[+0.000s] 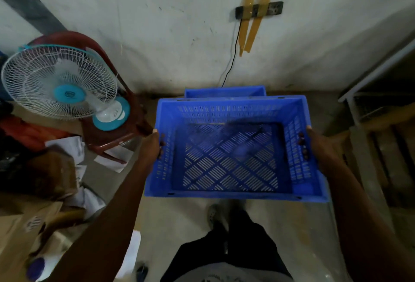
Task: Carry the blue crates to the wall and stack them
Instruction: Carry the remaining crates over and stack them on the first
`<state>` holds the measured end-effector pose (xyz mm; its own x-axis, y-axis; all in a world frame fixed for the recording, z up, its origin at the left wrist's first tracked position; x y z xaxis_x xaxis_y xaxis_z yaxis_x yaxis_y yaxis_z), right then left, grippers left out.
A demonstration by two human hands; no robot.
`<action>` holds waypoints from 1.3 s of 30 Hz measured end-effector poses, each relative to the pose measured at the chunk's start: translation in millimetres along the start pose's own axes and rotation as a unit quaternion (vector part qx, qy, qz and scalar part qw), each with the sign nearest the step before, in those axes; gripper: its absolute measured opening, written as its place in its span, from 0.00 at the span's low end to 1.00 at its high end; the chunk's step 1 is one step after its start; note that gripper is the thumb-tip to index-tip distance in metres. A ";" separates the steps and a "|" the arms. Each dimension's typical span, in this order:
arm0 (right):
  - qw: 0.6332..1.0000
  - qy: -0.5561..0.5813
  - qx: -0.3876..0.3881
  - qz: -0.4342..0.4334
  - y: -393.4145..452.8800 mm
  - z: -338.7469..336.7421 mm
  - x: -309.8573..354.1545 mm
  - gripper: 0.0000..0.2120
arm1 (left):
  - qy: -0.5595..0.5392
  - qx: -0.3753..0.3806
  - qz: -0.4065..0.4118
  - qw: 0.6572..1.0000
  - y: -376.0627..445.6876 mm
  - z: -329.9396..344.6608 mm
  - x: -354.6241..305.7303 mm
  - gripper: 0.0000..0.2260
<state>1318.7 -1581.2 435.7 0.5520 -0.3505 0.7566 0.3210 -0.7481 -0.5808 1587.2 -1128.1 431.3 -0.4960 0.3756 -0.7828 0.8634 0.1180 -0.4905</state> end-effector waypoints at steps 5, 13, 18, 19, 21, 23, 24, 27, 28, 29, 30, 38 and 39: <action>1.000 -0.008 0.013 -0.009 60.5 35.1 38.7 0.18 | 0.017 -0.015 0.010 1.000 62.2 39.7 -30.0 0.20; 0.999 -0.033 0.041 -0.002 175.6 96.7 73.0 0.18 | 0.023 -0.044 0.000 0.999 160.4 103.2 -52.5 0.19; 0.998 -0.056 0.037 0.011 237.0 131.5 75.7 0.17 | 0.033 -0.029 -0.004 0.999 211.9 136.9 -54.0 0.19; 0.998 -0.053 0.037 0.016 247.1 136.2 73.6 0.17 | 0.038 -0.022 -0.008 0.999 221.2 143.8 -53.6 0.18; 0.998 -0.050 0.041 0.019 265.7 145.7 70.0 0.17 | 0.049 -0.015 -0.013 0.999 237.5 156.6 -53.0 0.17; 0.997 -0.056 0.045 0.020 281.3 155.8 67.5 0.17 | 0.044 -0.015 -0.020 0.999 252.3 165.4 -51.3 0.17; 0.997 -0.061 0.045 0.021 289.2 160.6 66.0 0.17 | 0.038 -0.018 -0.021 0.999 258.9 168.3 -50.1 0.17; 0.997 -0.067 0.037 0.023 311.4 168.6 60.5 0.18 | 0.035 -0.020 -0.020 0.999 277.3 176.8 -45.2 0.18; 0.997 -0.068 0.034 0.023 315.7 170.3 61.2 0.18 | 0.036 -0.019 -0.016 0.999 283.3 180.3 -43.9 0.18; 0.997 -0.068 0.032 0.019 319.7 171.1 62.9 0.18 | 0.038 -0.019 -0.008 0.999 288.4 182.8 -43.9 0.18; 0.997 -0.067 0.029 0.015 322.2 172.7 65.5 0.18 | 0.040 -0.021 0.001 0.999 292.3 185.8 -45.3 0.18; 0.998 -0.064 0.023 0.008 325.2 176.1 76.1 0.18 | 0.056 -0.054 0.034 0.996 313.4 191.4 -22.0 0.24; 0.998 -0.062 0.022 -0.001 323.4 175.5 76.5 0.18 | 0.053 -0.051 0.031 0.997 312.3 191.9 -22.6 0.24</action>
<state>1599.8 -1751.0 253.1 0.6419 -0.2747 0.7159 0.3541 -0.7219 -0.5945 1850.4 -1276.1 222.3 -0.4332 0.4794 -0.7632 0.8998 0.1815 -0.3968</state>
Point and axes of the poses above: each hand's wrist, its own y-axis towards the middle knuckle, its own z-axis out of the palm, x = y × z, the point moved 7 cm from there along y, towards the middle knuckle, and after that the axes turned 11 degrees about -x, right-handed, at the moved point
